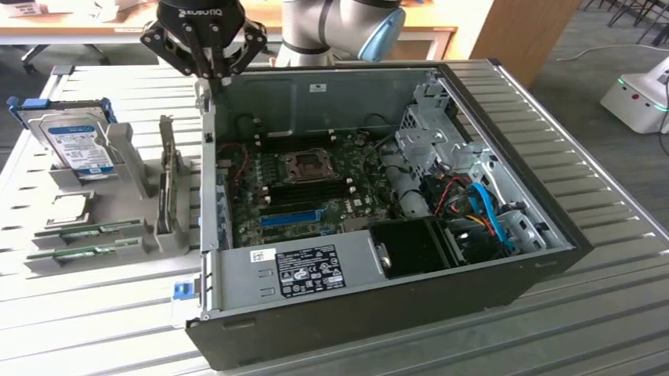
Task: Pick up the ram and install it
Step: 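Reach for the ram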
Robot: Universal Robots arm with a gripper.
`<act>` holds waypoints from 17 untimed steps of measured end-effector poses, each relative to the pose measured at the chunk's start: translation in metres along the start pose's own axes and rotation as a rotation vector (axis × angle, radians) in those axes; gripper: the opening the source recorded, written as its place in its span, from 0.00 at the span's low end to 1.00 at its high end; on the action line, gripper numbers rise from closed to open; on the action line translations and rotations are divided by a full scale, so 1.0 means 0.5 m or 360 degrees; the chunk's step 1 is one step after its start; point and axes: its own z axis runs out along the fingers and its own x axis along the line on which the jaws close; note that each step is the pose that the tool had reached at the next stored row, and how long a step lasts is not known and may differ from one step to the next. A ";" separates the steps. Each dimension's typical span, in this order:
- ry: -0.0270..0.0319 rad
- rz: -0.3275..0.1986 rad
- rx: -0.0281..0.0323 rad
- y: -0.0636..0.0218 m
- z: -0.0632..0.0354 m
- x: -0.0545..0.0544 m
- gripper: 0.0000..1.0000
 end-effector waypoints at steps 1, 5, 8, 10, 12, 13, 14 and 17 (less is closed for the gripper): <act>-0.00001 0.0000 -0.00001 0.000 0.000 0.002 0.10; -0.00001 0.0000 -0.00002 -0.001 0.001 0.009 0.10; -0.00002 0.0000 -0.00001 -0.001 0.001 0.014 0.10; 0.00000 0.0000 -0.00001 -0.001 0.001 0.016 0.10; -0.00002 0.0000 -0.00002 -0.001 0.002 0.018 0.10; -0.00001 0.0000 -0.00001 -0.001 0.002 0.019 0.10; -0.00001 0.0000 -0.00002 -0.001 0.002 0.020 0.10; -0.00001 0.0000 -0.00002 0.000 0.003 0.023 0.10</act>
